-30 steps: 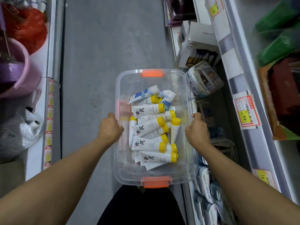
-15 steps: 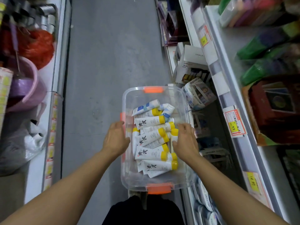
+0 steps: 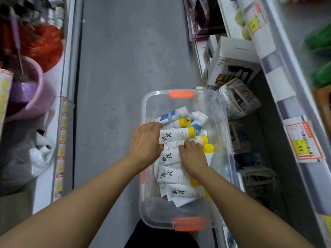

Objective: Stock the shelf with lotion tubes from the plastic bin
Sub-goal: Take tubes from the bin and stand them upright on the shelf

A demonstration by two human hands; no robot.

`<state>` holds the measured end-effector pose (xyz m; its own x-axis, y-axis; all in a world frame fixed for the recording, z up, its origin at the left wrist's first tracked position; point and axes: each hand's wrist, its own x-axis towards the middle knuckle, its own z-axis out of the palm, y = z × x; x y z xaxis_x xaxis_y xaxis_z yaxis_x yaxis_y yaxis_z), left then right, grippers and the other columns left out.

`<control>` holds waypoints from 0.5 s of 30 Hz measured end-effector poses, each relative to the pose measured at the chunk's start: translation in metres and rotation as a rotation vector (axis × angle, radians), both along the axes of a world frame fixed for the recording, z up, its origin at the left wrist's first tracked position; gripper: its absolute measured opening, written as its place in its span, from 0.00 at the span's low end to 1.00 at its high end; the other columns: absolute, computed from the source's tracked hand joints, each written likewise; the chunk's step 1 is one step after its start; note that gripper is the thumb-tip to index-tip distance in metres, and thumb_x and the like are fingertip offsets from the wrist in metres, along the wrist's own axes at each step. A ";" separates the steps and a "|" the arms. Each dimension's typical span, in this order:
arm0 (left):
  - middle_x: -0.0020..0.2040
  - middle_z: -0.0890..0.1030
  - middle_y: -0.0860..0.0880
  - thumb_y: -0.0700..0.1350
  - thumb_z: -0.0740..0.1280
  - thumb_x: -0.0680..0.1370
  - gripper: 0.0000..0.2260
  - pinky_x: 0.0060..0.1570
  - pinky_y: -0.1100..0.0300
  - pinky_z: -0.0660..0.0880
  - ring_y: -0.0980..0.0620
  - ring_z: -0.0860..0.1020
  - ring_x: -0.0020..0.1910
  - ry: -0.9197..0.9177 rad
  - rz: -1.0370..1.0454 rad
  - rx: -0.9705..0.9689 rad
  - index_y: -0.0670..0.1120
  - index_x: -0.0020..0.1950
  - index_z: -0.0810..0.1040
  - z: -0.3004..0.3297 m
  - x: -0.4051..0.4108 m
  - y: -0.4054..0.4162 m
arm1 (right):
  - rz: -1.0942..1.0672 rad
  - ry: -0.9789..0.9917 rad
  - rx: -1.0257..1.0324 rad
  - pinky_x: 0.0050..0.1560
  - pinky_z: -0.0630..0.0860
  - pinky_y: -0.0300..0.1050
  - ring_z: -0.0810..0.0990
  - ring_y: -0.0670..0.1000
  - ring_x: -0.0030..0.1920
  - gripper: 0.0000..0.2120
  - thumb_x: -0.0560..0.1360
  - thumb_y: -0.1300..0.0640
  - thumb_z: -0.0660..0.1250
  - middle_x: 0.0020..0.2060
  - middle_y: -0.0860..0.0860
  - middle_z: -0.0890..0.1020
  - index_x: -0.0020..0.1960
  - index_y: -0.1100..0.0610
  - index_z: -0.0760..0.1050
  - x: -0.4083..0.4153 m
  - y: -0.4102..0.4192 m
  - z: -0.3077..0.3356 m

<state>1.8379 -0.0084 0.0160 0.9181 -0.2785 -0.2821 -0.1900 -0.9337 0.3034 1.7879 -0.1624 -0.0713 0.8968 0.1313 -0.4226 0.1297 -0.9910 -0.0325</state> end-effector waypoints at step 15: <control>0.62 0.73 0.44 0.41 0.67 0.73 0.22 0.54 0.52 0.71 0.43 0.73 0.59 0.196 0.090 -0.035 0.45 0.66 0.68 0.004 0.020 -0.019 | -0.471 0.071 0.214 0.49 0.72 0.50 0.76 0.61 0.57 0.20 0.77 0.52 0.63 0.59 0.57 0.74 0.63 0.60 0.62 -0.016 -0.040 0.085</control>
<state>1.8583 -0.0276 0.0203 0.8682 -0.2103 -0.4495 -0.0402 -0.9326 0.3586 1.7718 -0.2021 0.0136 0.8497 -0.1892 -0.4921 -0.3382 -0.9117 -0.2333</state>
